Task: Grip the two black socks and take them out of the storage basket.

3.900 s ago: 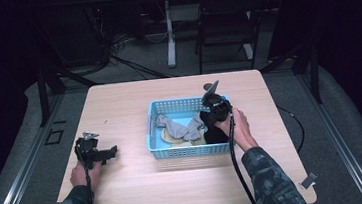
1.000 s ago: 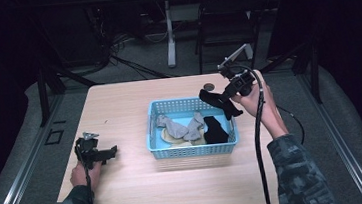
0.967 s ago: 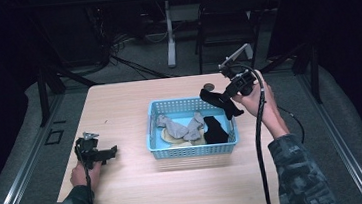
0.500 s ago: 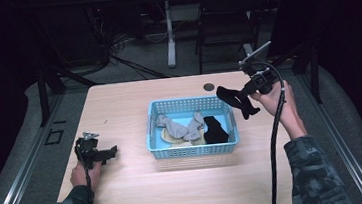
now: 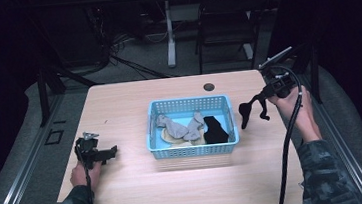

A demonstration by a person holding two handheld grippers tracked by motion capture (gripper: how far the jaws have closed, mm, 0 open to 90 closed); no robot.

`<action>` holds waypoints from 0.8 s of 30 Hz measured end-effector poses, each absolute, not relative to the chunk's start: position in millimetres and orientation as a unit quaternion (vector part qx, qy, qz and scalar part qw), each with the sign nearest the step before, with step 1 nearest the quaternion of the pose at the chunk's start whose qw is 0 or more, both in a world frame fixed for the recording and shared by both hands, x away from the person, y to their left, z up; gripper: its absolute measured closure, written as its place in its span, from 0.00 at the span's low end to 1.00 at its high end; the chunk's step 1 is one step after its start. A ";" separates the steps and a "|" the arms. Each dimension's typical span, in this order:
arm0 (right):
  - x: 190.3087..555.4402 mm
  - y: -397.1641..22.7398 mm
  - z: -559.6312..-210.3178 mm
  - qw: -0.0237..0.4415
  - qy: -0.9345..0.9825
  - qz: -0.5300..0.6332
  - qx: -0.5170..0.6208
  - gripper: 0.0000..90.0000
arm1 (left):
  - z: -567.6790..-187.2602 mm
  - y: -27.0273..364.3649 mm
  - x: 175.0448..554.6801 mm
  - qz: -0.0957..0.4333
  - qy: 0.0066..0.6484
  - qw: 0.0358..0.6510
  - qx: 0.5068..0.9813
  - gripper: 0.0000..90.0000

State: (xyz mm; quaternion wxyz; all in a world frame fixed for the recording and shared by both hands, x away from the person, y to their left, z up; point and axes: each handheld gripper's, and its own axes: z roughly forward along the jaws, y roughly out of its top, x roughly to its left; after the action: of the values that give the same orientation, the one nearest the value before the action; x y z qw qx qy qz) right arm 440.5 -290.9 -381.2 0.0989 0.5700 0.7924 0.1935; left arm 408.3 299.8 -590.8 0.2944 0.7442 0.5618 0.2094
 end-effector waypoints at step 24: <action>453.2 -313.7 -495.2 0.031 0.775 0.125 0.619 0.96 | -590.8 299.9 408.4 0.210 0.561 0.294 0.744 0.00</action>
State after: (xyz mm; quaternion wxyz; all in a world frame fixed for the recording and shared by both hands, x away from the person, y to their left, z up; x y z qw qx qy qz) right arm 453.2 -313.7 -495.2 0.0312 0.6190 0.7748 0.1249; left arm 408.4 299.9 -590.8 0.2945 0.7445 0.5613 0.2096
